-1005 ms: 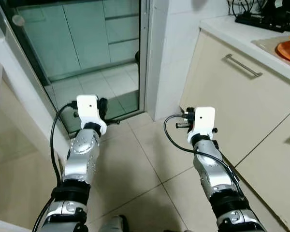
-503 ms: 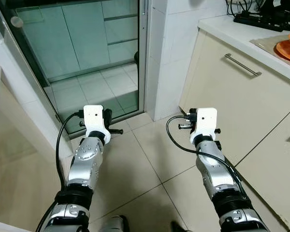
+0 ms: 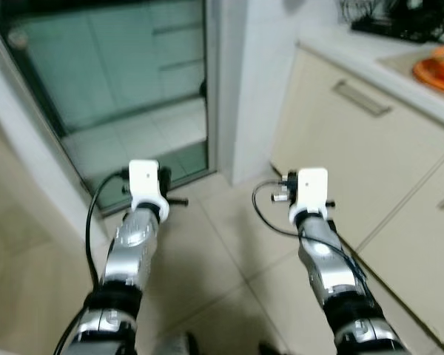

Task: Kitchen organization

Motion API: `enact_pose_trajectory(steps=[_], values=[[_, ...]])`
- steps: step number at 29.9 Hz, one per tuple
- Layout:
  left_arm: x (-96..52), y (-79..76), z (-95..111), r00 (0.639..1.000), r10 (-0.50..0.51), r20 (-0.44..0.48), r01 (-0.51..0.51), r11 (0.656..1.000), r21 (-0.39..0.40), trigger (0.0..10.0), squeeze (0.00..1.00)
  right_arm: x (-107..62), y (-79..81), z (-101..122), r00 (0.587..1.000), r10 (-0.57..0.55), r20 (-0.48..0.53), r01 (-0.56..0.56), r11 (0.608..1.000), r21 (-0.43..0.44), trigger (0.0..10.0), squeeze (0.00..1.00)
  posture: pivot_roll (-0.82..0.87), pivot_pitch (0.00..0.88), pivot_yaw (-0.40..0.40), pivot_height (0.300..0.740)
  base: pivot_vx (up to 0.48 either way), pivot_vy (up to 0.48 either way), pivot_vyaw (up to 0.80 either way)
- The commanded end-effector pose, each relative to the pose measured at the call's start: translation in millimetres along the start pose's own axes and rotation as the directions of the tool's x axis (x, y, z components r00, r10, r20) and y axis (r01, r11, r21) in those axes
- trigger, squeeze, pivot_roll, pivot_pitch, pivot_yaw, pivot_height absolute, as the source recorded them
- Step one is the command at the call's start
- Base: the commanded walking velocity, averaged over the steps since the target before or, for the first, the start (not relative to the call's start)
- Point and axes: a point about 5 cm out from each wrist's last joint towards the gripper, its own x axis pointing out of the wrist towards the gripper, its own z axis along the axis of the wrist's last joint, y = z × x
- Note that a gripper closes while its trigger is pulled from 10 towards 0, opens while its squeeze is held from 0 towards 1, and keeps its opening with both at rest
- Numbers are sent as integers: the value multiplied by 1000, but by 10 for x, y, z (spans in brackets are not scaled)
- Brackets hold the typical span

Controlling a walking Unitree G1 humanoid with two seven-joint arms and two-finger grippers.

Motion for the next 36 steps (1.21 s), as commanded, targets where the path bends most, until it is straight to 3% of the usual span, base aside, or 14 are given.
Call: enact_pose_trajectory(steps=[1,36], values=[[17,-32,11,1000,-9,1,9,1000,9,10000,0,-6,-14,-48,1000,-1,-29,1,1000,4,10000,0,-25,10,43,740,0,0,-731],[44,-32,-9,998,-52,-25,53,997,61,10000,0,4,-26,-94,999,-2,-49,3,1000,21,10000,0,-28,0,51,740,0,0,-747]])
